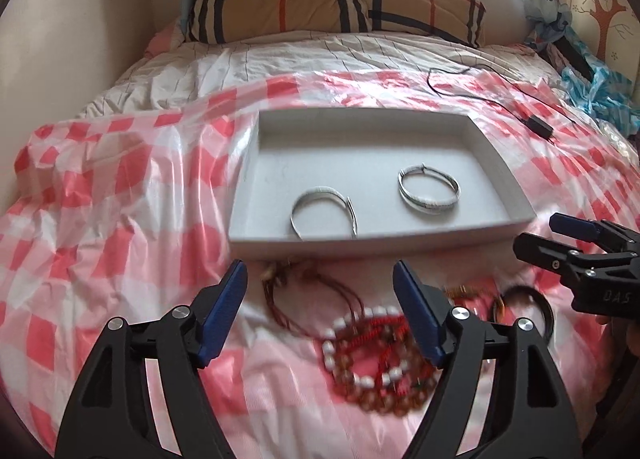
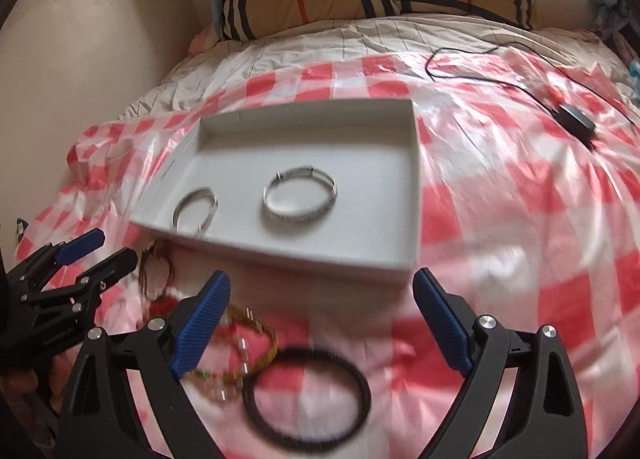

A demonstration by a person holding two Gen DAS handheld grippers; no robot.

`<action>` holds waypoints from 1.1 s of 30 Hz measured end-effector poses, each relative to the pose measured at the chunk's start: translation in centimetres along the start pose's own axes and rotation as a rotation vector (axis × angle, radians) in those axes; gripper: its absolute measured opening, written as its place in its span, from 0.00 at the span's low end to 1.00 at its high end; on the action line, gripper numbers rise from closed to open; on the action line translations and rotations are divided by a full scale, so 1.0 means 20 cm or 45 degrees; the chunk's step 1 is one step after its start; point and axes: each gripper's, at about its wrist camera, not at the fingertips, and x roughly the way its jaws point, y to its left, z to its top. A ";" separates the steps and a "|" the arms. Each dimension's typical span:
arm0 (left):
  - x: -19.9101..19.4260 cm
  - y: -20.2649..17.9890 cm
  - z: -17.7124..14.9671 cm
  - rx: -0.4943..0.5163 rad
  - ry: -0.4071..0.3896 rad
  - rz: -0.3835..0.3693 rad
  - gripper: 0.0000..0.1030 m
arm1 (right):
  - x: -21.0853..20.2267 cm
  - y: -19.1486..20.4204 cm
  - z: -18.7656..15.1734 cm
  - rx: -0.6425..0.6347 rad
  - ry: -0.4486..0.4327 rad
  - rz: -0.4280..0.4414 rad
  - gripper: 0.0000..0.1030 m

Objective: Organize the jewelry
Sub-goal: 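Withdraw both open tools from the box back over the bracelet pile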

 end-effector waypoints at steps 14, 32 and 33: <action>-0.10 -0.24 -0.14 0.255 -0.044 0.028 0.75 | -0.02 -0.02 -0.14 -0.006 0.069 -0.039 0.87; -0.11 -0.30 -0.14 0.307 -0.068 0.039 0.78 | -0.01 -0.03 -0.15 -0.045 0.102 -0.080 0.89; -0.11 -0.30 -0.14 0.308 -0.069 0.039 0.78 | -0.01 -0.03 -0.15 -0.048 0.103 -0.082 0.88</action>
